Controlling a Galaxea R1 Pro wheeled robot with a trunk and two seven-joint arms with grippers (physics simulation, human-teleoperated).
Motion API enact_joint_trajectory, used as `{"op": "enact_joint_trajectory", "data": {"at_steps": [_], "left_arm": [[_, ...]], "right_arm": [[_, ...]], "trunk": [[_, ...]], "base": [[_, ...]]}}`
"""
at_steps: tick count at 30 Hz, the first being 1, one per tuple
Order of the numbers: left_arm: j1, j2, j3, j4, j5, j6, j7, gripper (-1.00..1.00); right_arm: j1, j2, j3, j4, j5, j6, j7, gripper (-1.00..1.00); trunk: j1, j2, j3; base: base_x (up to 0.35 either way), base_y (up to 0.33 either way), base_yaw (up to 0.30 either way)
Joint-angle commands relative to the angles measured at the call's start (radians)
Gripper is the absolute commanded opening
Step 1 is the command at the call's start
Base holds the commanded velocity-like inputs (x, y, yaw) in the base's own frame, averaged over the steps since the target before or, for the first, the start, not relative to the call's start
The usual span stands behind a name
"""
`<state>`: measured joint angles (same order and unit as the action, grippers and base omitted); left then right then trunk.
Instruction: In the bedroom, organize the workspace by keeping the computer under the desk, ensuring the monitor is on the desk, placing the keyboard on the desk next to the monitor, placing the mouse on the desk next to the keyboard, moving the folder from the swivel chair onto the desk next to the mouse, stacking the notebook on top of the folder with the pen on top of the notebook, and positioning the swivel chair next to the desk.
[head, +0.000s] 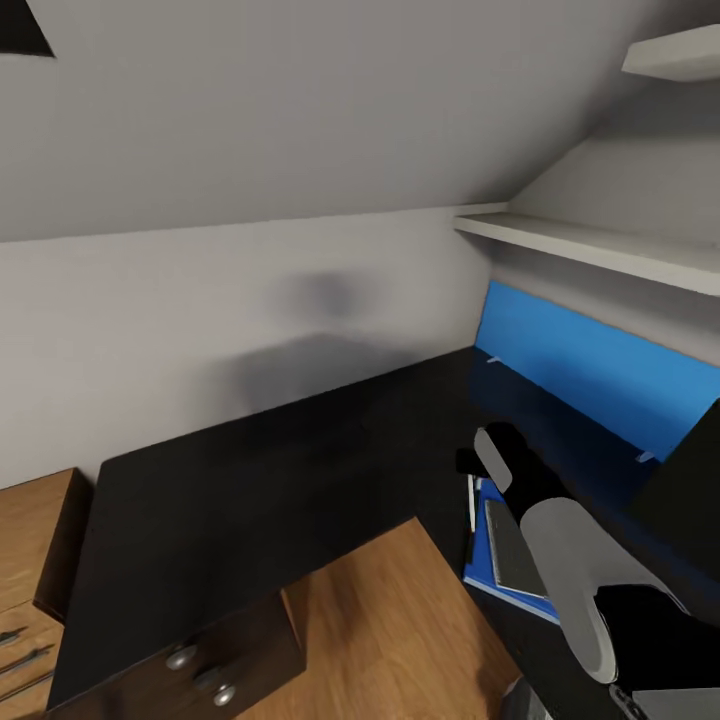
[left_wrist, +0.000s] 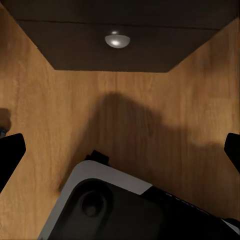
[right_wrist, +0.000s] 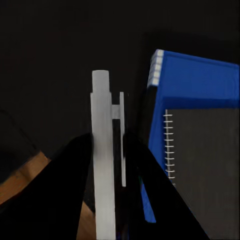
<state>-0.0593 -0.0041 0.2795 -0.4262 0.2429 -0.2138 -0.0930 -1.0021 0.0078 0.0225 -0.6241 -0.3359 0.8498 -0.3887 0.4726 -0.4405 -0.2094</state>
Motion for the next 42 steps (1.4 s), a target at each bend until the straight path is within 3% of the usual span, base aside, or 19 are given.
{"op": "enact_joint_trajectory", "data": {"at_steps": [1,6,16,37,42], "left_arm": [[-0.001,0.0,0.004,0.001,0.01,-0.001,-0.01,1.0],[-0.001,0.0,0.004,0.001,0.01,-0.001,-0.01,1.0],[-0.001,0.001,0.007,0.001,0.012,-0.001,-0.01,1.0],[-0.001,0.001,0.009,-0.005,0.013,-0.055,-0.007,1.0],[-0.001,0.001,0.009,-0.005,0.013,-0.056,-0.007,1.0]], "right_arm": [[-0.001,0.0,0.002,-0.001,-0.011,0.002,-0.009,-1.0],[-0.001,0.0,0.003,-0.001,-0.011,0.002,-0.01,-1.0],[0.007,0.0,0.004,0.009,-0.01,0.006,-0.01,-1.0],[0.036,-0.009,0.014,0.06,-0.009,0.003,-0.007,-1.0],[0.036,-0.017,0.014,0.062,-0.009,0.002,-0.007,-1.0]], "trunk": [[-0.003,0.006,0.001],[-0.023,0.041,0.017],[-0.023,0.041,0.017],[-0.023,0.041,0.017],[-0.003,0.006,0.001]], "base": [[0.0,0.0,-0.259],[0.0,0.0,-0.259],[0.0,0.0,-0.24],[0.0,0.0,-0.009],[0.0,0.0,0.0]]}}
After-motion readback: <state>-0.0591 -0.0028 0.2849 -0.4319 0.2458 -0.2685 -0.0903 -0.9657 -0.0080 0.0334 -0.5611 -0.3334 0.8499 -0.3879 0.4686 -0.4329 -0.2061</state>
